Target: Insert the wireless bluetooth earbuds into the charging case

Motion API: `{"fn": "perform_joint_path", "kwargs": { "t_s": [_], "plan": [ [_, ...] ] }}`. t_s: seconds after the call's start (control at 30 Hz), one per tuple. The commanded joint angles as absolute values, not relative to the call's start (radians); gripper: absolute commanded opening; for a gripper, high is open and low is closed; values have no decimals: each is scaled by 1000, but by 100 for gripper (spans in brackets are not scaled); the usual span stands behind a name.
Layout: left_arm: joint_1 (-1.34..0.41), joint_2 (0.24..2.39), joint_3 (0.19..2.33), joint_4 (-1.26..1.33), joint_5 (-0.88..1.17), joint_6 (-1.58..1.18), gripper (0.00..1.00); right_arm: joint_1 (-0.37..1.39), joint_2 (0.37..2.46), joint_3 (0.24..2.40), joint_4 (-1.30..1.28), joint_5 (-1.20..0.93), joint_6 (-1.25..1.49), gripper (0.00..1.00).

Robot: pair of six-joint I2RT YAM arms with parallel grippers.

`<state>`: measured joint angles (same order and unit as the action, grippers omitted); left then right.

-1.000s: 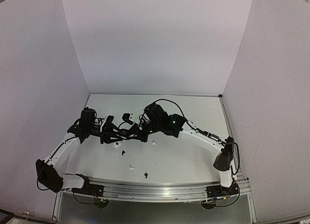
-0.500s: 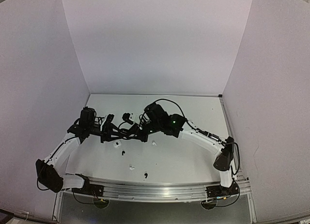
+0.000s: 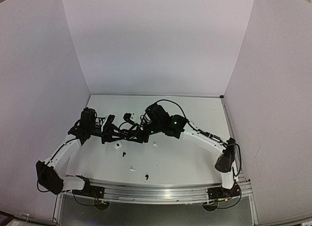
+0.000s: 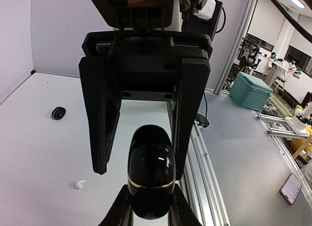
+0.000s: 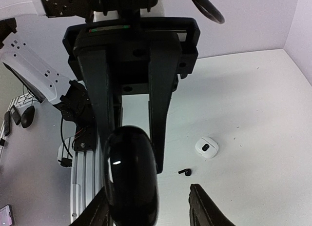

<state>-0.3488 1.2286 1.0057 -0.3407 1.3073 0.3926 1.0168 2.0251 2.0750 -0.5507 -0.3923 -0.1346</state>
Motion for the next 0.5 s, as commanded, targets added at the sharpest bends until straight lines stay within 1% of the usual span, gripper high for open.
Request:
{"fn": "perform_joint_path", "kwargs": {
  "t_s": [0.0,0.27,0.47],
  "plan": [
    [-353,1205,1024,-381,1334,482,0,1010,2016,2117,-540,-347,-120,49],
    [-354,1208,1052,-507,1334,609,0,989,2016,2131,-538,-348,-106,48],
    [-354,1214,1074,-603,1300,728,0,978,2024,2159,-538,-381,-100,50]
  ]
}}
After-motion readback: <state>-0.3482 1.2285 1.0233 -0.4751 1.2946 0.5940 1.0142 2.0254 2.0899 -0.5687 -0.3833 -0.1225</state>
